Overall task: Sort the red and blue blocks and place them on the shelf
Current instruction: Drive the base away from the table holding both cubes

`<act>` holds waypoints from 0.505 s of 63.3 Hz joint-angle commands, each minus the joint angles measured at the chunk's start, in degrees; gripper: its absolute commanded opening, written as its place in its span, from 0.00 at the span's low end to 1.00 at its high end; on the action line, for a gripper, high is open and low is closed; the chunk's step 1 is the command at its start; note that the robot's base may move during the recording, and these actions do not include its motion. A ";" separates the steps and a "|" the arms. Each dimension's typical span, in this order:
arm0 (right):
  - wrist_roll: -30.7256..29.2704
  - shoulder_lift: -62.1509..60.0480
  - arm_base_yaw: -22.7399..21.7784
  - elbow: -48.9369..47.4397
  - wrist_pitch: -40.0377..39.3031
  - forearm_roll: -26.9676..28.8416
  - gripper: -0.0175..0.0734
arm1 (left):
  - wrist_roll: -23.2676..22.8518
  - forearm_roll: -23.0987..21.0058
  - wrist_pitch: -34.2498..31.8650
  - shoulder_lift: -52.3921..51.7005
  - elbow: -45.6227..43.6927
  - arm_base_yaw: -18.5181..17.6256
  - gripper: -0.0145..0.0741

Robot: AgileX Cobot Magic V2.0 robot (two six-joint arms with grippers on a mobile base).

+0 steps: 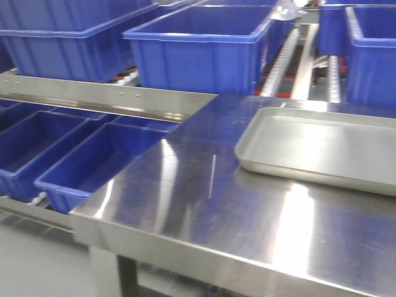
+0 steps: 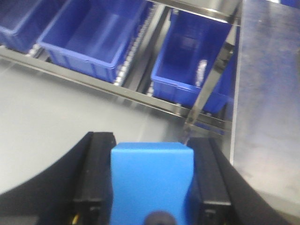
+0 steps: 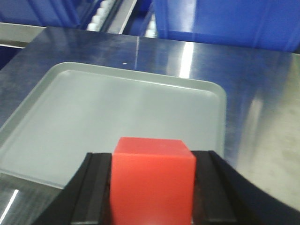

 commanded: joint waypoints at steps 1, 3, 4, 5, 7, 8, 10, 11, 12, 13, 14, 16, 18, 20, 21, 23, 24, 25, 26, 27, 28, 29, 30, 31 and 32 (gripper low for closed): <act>-0.40 0.03 0.24 -1.51 -4.55 -0.30 0.25 | -0.33 0.59 -4.13 -0.09 -1.75 0.02 0.30; -0.40 0.03 0.24 -1.51 -4.55 -0.30 0.25 | -0.33 0.59 -4.13 -0.09 -1.75 0.02 0.30; -0.40 0.03 0.24 -1.51 -4.55 -0.30 0.25 | -0.33 0.59 -4.13 -0.09 -1.75 0.02 0.30; -0.40 0.03 0.24 -1.51 -4.55 -0.30 0.25 | -0.33 0.59 -4.13 -0.09 -1.75 0.02 0.30; -0.40 0.03 0.24 -1.51 -4.55 -0.30 0.25 | -0.33 0.59 -4.13 -0.09 -1.75 0.02 0.30; -0.40 0.03 0.24 -1.51 -4.55 -0.30 0.25 | -0.33 0.59 -4.13 -0.09 -1.75 0.02 0.30; -0.40 0.03 0.24 -1.51 -4.55 -0.30 0.25 | -0.33 0.59 -4.13 -0.09 -1.75 0.02 0.30; -0.40 0.03 0.24 -1.51 -4.55 -0.30 0.25 | -0.33 0.59 -4.13 -0.09 -1.75 0.02 0.30; -0.40 0.03 0.24 -1.51 -4.55 -0.30 0.25 | -0.33 0.59 -4.13 -0.09 -1.75 0.02 0.30; -0.40 0.03 0.24 -1.51 -4.55 -0.30 0.25 | -0.33 0.59 -4.13 -0.09 -1.75 0.02 0.30; -0.40 0.03 0.24 -1.51 -4.55 -0.30 0.25 | -0.33 0.59 -4.13 -0.09 -1.75 0.02 0.30; -0.40 0.03 0.24 -1.51 -4.55 -0.30 0.25 | -0.33 0.59 -4.13 -0.09 -1.75 0.02 0.30; -0.40 0.03 0.24 -1.51 -4.55 -0.30 0.25 | -0.33 0.59 -4.13 -0.09 -1.75 0.02 0.30; -0.40 0.03 0.24 -1.51 -4.55 -0.30 0.25 | -0.33 0.59 -4.13 -0.09 -1.75 0.02 0.30; -0.40 0.03 0.24 -1.51 -4.55 -0.30 0.25 | -0.33 0.59 -4.13 -0.09 -1.75 0.02 0.30; -0.40 0.03 0.24 -1.51 -4.55 -0.30 0.25 | -0.33 0.59 -4.13 -0.09 -1.75 0.02 0.30; -0.40 0.03 0.24 -1.51 -4.55 -0.30 0.25 | -0.33 0.59 -4.13 -0.09 -1.75 0.02 0.30; -0.40 0.03 0.24 -1.51 -4.55 -0.30 0.25 | -0.33 0.59 -4.13 -0.09 -1.75 0.02 0.30; -0.40 0.03 0.24 -1.51 -4.55 -0.30 0.25 | -0.33 0.59 -4.13 -0.09 -1.75 0.02 0.30; -0.40 0.03 0.24 -1.51 -4.55 -0.30 0.25 | -0.33 0.59 -4.13 -0.09 -1.75 0.02 0.30; -0.40 0.03 0.24 -1.51 -4.55 -0.30 0.25 | -0.33 0.59 -4.13 -0.09 -1.75 0.02 0.30; -0.40 0.03 0.24 -1.51 -4.55 -0.30 0.25 | -0.33 0.59 -4.13 -0.09 -1.75 0.02 0.30; -0.40 0.03 0.24 -1.51 -4.55 -0.30 0.25 | -0.33 0.59 -4.13 -0.09 -1.75 0.02 0.30; -0.40 0.03 0.24 -1.51 -4.55 -0.30 0.25 | -0.33 0.59 -4.13 -0.09 -1.75 0.02 0.30; -0.40 0.03 0.24 -1.51 -4.55 -0.30 0.25 | -0.33 0.59 -4.13 -0.09 -1.75 0.02 0.30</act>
